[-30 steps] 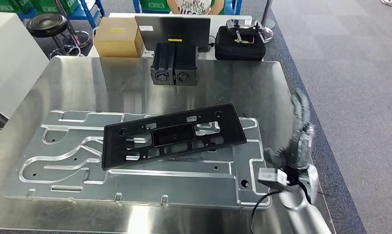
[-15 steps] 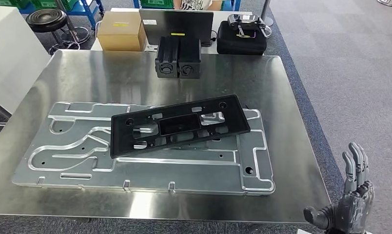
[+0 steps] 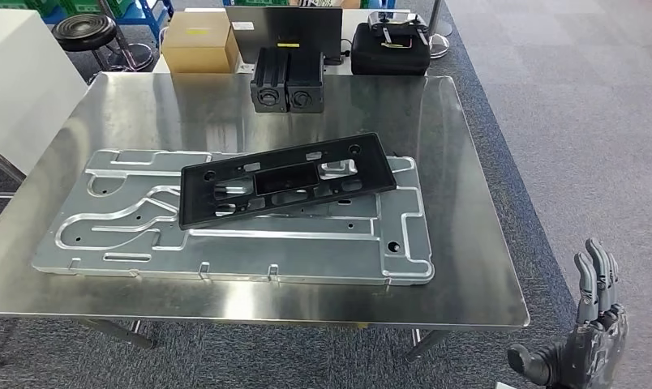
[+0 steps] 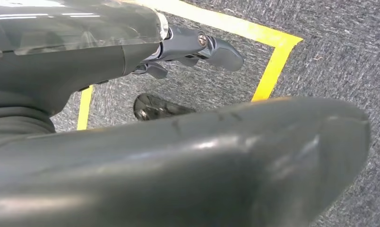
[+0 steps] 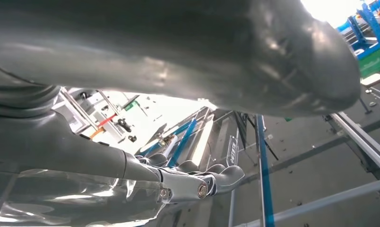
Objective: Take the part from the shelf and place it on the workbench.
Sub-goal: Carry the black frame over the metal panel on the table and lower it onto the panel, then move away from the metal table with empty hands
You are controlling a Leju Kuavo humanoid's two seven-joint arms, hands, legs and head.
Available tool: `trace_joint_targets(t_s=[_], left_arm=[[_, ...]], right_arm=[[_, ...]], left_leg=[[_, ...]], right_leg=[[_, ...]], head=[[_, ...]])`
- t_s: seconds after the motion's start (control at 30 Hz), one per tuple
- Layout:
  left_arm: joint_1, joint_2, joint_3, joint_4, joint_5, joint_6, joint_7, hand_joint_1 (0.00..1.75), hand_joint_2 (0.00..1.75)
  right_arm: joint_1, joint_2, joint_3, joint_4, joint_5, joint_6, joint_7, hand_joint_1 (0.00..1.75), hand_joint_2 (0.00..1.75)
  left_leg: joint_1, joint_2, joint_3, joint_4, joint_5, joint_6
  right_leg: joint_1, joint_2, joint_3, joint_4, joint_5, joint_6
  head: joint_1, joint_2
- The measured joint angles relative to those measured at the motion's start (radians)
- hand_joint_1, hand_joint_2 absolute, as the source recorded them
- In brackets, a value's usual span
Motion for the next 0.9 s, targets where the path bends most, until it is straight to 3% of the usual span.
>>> trace_joint_targets(t_s=[0.07,0.13,0.17,0.2,0.27,0.3,0.33,0.37,0.43,0.5,0.57,0.63,0.67,0.73,0.8,0.83,0.87,0.9], left_arm=[[-0.002,0.001,0.0,0.0,0.0,0.0,0.0,0.0,0.0],[-0.002,0.0,0.0,0.0,0.0,0.0,0.0,0.0,0.0],[-0.002,-0.001,0.0,0.0,0.0,0.001,0.001,0.0,0.0],[-0.002,-0.002,0.0,0.0,0.001,0.002,0.002,0.0,0.0],[-0.003,-0.002,-0.001,0.0,0.004,0.004,0.003,0.0,0.0],[-0.002,-0.002,-0.001,0.0,0.007,0.004,0.004,0.0,0.0],[-0.001,-0.002,-0.002,0.0,0.01,0.005,0.004,0.0,0.0],[-0.001,-0.002,-0.004,0.0,0.012,0.005,0.005,0.0,0.0],[-0.001,-0.002,-0.008,0.001,0.016,0.004,0.006,0.0,0.0],[-0.003,-0.002,-0.015,0.001,0.022,0.003,0.006,0.0,0.0],[-0.006,-0.001,-0.02,0.001,0.029,0.001,0.006,0.0,0.0],[-0.007,0.001,-0.025,0.003,0.032,0.001,0.005,0.0,0.0],[-0.007,0.003,-0.028,0.004,0.032,0.001,0.004,0.0,0.0],[-0.007,0.006,-0.039,0.006,0.033,0.001,0.004,0.0,0.0],[-0.008,0.006,-0.053,0.006,0.034,0.001,0.004,0.0,0.0],[-0.008,0.006,-0.059,0.007,0.036,0.002,0.004,0.0,0.0],[-0.007,0.006,-0.065,0.007,0.037,0.003,0.003,0.0,0.0],[-0.007,0.006,-0.07,0.007,0.039,0.004,0.001,0.0,0.0]], right_arm=[[0.001,0.001,0.0,-0.002,0.001,0.0,0.0,0.0,0.0],[0.002,0.002,-0.001,-0.003,0.001,0.001,0.002,0.0,0.0],[0.003,0.002,-0.001,-0.003,0.001,0.004,0.002,0.0,0.0],[0.004,0.003,-0.001,-0.003,0.001,0.01,0.003,0.0,0.0],[0.008,0.004,-0.002,-0.003,0.012,0.028,0.007,0.0,0.0],[0.011,0.004,-0.001,-0.003,0.024,0.036,0.013,0.0,0.0],[0.015,0.005,-0.001,-0.003,0.036,0.043,0.021,0.0,0.0],[0.019,0.006,0.0,-0.002,0.045,0.049,0.03,0.0,0.0],[0.023,0.009,0.0,-0.002,0.05,0.062,0.046,0.0,0.0],[0.024,0.011,0.0,-0.002,0.05,0.079,0.056,0.0,0.0],[0.027,0.015,-0.001,-0.001,0.049,0.096,0.066,0.0,0.0],[0.027,0.026,-0.012,0.015,0.04,0.123,0.094,0.0,0.0],[0.018,0.037,-0.031,0.04,0.027,0.146,0.099,0.0,0.0],[-0.018,0.066,-0.121,0.149,-0.007,0.211,0.058,0.0,0.0],[-0.06,0.089,-0.255,0.296,-0.027,0.262,-0.006,0.0,0.0],[-0.076,0.096,-0.318,0.365,-0.031,0.271,-0.023,0.0,0.0],[-0.089,0.099,-0.368,0.426,-0.035,0.271,-0.03,0.0,0.0],[-0.1,0.1,-0.409,0.482,-0.038,0.267,-0.032,0.0,0.0]], left_leg=[[-0.007,0.0,0.029,-0.056,-0.013,0.012],[-0.004,0.003,0.016,-0.059,0.004,0.026],[-0.003,0.005,0.007,-0.062,0.015,0.035],[-0.001,0.008,-0.005,-0.065,0.028,0.041],[-0.002,0.01,-0.033,-0.063,0.05,0.047],[-0.003,0.011,-0.048,-0.062,0.061,0.047],[-0.004,0.011,-0.064,-0.058,0.071,0.046],[-0.004,0.011,-0.08,-0.054,0.081,0.045],[-0.004,0.01,-0.111,-0.042,0.097,0.04],[-0.006,0.009,-0.131,-0.033,0.111,0.031],[-0.006,0.009,-0.138,-0.032,0.127,0.019],[-0.003,0.008,-0.143,-0.032,0.138,0.007],[-0.002,0.007,-0.15,-0.021,0.122,0.001],[0.002,0.005,-0.175,0.052,0.035,-0.007],[0.003,0.005,-0.202,0.178,-0.058,-0.015],[0.004,0.005,-0.205,0.228,-0.072,-0.018],[0.005,0.005,-0.196,0.252,-0.06,-0.02],[0.007,0.005,-0.17,0.241,-0.032,-0.021]], right_leg=[[-0.001,-0.001,-0.005,0.004,0.013,0.012],[-0.004,0.001,-0.011,0.007,0.015,0.025],[-0.005,0.003,-0.019,0.024,-0.008,0.03],[-0.006,0.005,-0.032,0.059,-0.049,0.034],[-0.01,0.006,-0.062,0.174,-0.15,0.042],[-0.012,0.006,-0.072,0.232,-0.179,0.046],[-0.014,0.005,-0.07,0.267,-0.183,0.048],[-0.015,0.005,-0.053,0.271,-0.166,0.049],[-0.016,0.005,0.029,0.181,-0.111,0.046],[-0.011,0.006,0.126,0.04,-0.106,0.036],[-0.004,0.006,0.161,-0.029,-0.121,0.022],[-0.004,0.004,0.15,-0.037,-0.104,0.009],[-0.006,0.003,0.141,-0.039,-0.092,0.001],[-0.008,-0.001,0.115,-0.044,-0.065,-0.011],[-0.008,-0.004,0.082,-0.041,-0.041,-0.014],[-0.008,-0.006,0.065,-0.038,-0.03,-0.012],[-0.008,-0.008,0.047,-0.033,-0.019,-0.009],[-0.009,-0.009,0.028,-0.026,-0.01,-0.006]], head=[[0.0,0.0],[0.0,0.0],[0.0,0.0],[0.0,0.0],[0.0,0.0],[0.0,0.0],[0.0,0.0],[0.0,0.0],[0.0,0.0],[0.0,0.0],[0.0,0.0],[0.0,0.0],[0.0,0.0],[-0.001,0.0],[-0.001,0.0],[-0.001,0.0],[-0.001,0.0],[-0.001,0.0]])
